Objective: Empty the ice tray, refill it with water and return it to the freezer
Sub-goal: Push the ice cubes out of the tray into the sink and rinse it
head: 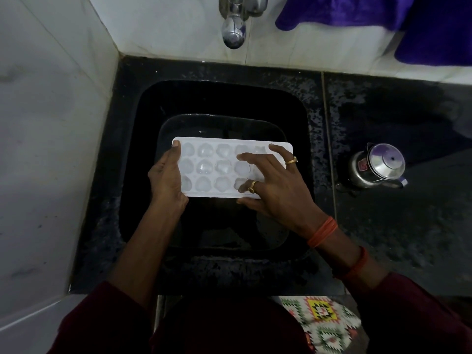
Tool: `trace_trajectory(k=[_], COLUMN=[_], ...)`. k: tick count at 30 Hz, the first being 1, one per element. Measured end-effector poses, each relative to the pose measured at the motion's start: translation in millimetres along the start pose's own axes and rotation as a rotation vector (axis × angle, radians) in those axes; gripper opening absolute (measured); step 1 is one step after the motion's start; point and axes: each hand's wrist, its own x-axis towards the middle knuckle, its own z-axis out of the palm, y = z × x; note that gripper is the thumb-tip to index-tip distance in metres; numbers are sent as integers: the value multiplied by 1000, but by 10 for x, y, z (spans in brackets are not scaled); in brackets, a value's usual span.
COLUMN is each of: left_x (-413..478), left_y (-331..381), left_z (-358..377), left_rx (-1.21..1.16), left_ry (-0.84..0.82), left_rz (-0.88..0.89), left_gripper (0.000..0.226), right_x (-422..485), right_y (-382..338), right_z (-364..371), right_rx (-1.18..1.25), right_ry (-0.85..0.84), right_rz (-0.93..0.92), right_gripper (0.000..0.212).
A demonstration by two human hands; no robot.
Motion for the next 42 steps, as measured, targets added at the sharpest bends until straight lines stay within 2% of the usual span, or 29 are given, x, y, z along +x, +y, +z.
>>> trace_trajectory(k=[5,7,11,16,24,32,38,42], left_x=[7,13,22,38,33,11,11,-3], left_y=[-17,-38,-62,-45,-16,-4,-3,-17], left_z=[7,2,1,15,29,38,28,40], left_rx=[5,8,8,-1,-8,6,1,-5], left_ry=[14,16,12,16,12,2,-4,-6], left_rz=[-12,-16,-17,-21,-15,0,5,2], left_gripper=[27,33,36,33,31,26,26,25], right_x=[-23,-27,-32,-32,-21,-27,-29,-6], right_y=[43,71,88,76,77,72,46,63], right_z=[48,55,37,30,58,29,44,23], right_rx=[-9,-6,-39,-87,-20,-51,-11,-4], right_ry=[-94,-82,-20,-73,-29,11,-23,-29], right_rz=[26,24,-20,11,-30,-8,6,60], right_gripper=[34,41,39,52,28,38,30,32])
